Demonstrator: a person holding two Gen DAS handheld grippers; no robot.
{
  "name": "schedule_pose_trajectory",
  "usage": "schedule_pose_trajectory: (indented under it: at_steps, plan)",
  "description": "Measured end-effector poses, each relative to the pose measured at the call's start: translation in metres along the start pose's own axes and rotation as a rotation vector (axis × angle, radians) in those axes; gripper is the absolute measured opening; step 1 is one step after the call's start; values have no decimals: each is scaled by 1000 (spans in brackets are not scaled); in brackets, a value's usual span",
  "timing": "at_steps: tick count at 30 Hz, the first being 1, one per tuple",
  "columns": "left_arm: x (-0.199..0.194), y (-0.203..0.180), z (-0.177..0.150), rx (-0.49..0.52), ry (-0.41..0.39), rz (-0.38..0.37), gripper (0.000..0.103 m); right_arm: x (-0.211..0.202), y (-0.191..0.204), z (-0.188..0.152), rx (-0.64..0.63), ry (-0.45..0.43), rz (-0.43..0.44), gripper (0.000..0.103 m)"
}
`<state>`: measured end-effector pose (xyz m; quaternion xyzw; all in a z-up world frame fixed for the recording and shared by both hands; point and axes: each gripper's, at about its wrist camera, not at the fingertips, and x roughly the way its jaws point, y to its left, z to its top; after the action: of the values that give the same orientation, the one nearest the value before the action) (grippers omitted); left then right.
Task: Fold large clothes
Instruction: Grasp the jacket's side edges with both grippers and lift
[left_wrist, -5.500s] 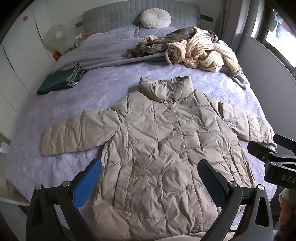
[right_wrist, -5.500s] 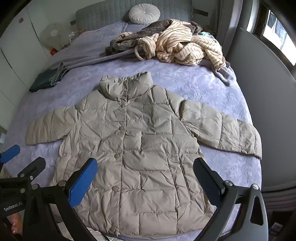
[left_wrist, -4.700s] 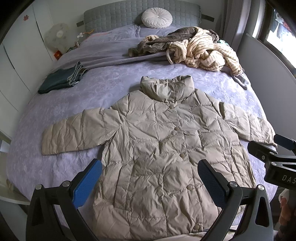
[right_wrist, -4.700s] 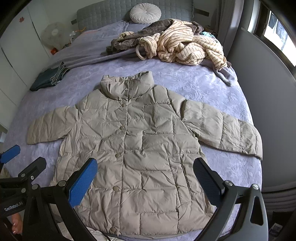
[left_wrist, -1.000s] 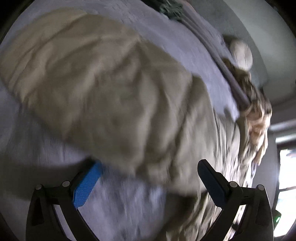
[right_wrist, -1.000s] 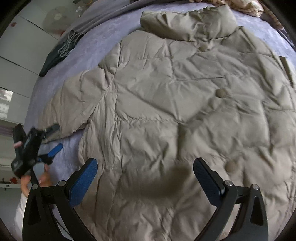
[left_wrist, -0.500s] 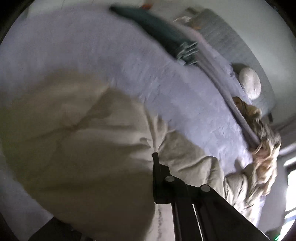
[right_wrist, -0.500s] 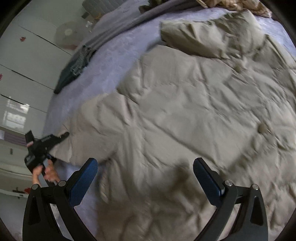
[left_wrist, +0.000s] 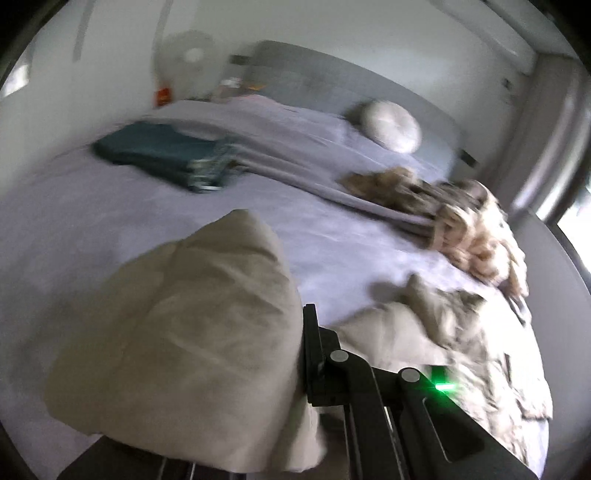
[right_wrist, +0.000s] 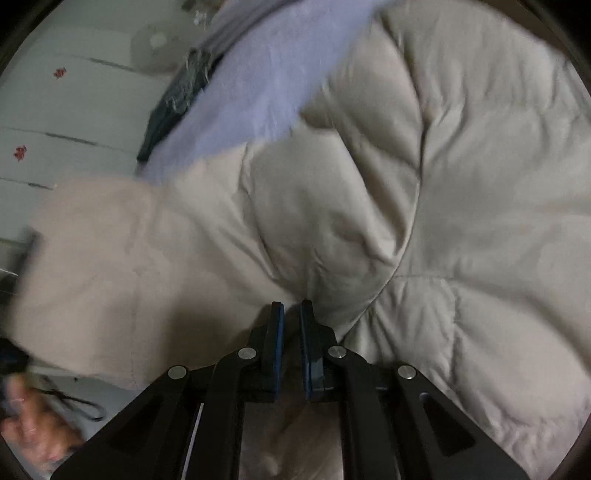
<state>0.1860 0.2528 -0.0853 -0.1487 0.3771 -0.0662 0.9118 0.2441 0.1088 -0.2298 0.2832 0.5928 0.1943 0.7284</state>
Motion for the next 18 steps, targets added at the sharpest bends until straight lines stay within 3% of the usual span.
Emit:
schedule_pose_trajectory:
  at_steps: [5, 7, 9, 15, 18]
  plan:
    - [22, -103, -12, 166, 40, -81, 8, -19, -5, -3, 11, 69, 56, 9]
    - [37, -143, -22, 206, 75, -137, 8, -58, -15, -5, 6, 39, 34, 9]
    - [51, -174, -38, 257, 106, -147, 8, -97, -31, -5, 14, -11, -28, 9]
    - [114, -259, -108, 470, 214, -65, 8, -229, -93, -9, 78, -172, -208, 9]
    - [150, -269, -145, 540, 304, 7, 8, -267, -112, -10, 108, -206, -259, 9]
